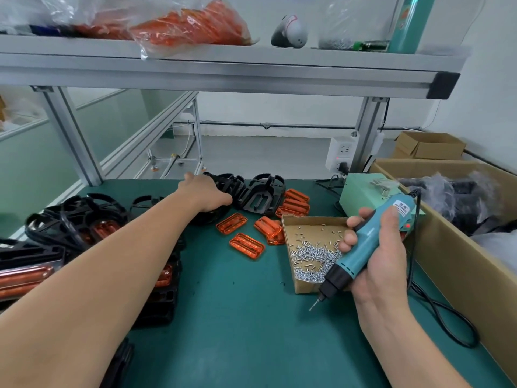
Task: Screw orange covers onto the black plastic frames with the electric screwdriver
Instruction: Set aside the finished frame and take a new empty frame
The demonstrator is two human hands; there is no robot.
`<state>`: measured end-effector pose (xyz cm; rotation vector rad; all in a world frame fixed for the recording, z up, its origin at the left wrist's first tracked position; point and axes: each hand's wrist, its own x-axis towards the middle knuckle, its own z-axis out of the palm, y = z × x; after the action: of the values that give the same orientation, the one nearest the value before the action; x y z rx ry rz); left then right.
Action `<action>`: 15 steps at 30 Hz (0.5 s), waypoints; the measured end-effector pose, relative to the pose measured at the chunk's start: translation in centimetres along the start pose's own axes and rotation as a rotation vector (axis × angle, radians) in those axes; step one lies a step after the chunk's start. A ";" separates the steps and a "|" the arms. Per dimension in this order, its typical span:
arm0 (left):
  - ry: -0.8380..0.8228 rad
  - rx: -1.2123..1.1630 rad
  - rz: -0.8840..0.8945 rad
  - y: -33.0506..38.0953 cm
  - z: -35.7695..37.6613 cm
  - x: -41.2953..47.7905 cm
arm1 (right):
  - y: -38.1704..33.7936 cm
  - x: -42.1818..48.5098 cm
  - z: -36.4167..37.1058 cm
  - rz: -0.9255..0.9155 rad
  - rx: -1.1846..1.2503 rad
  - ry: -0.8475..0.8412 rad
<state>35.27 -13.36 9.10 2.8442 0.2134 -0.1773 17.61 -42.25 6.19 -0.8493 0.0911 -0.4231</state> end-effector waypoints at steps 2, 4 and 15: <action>0.042 -0.051 0.019 -0.2 -0.3 -0.6 | 0.0 0.0 0.0 0.001 0.001 0.001; 0.052 -0.109 0.045 -0.2 -0.8 -1.4 | 0.0 -0.1 0.0 -0.002 0.000 0.003; -0.230 0.084 0.564 1.8 -3.1 -18.0 | -0.5 -0.3 0.2 0.005 0.008 0.029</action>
<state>18.25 -16.51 15.12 2.8013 -0.6480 -0.3904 17.27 -42.28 6.68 -0.8352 0.1183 -0.4313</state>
